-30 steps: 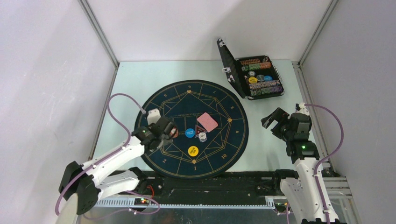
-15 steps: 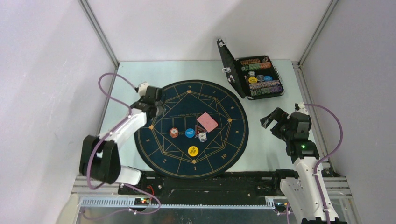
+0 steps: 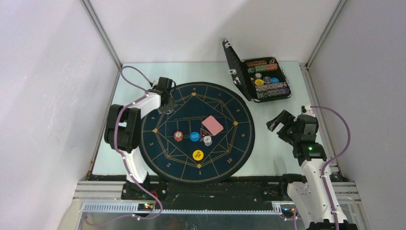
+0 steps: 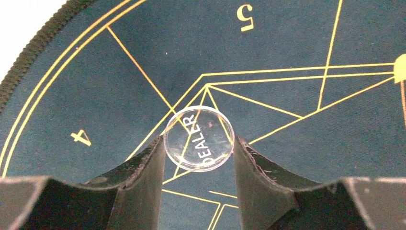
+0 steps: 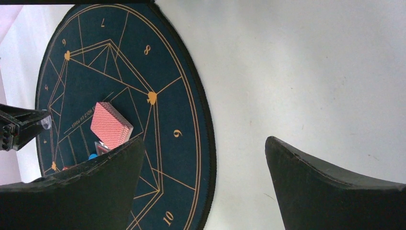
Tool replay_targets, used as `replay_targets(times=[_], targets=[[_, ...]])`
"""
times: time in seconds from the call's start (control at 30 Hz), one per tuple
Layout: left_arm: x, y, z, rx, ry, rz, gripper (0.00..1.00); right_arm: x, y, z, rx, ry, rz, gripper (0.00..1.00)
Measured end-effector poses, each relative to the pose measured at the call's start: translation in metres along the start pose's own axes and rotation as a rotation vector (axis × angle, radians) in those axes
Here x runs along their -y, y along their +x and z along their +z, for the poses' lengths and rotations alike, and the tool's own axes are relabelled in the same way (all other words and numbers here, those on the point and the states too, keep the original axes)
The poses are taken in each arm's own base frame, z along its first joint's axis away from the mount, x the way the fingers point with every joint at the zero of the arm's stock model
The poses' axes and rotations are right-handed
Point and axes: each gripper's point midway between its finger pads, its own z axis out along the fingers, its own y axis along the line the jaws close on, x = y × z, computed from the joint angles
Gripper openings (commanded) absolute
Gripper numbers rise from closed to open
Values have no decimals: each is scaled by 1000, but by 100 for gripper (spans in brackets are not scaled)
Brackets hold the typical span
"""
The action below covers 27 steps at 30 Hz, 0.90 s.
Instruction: Distribute texas hold em gaming equipment
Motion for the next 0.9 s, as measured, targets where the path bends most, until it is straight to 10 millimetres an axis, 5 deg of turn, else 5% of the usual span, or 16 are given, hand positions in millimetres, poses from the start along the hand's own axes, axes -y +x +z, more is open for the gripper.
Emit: replay_targets(times=[0.1,0.27,0.5,0.7,0.77,0.9], targets=[[-1,7,8,-31,-13,9,39,0,1,1,-8,1,2,100],[-7,17,10,-67,-34,27,94,0,2,2,-13,0,3,100],[-4,12,0,-53,-15,40,100,-1,2,1,-14,-6,3,100],[27,-3,-53,42,103,141,100,-3,-1,-2,4,-18,-2,100],[50,9,-80,65,189,246,100,-4,-1,-3,7,-22,-4,100],[81,68,-120,32,397,522,100,-5,-1,-3,3,-30,-7,100]])
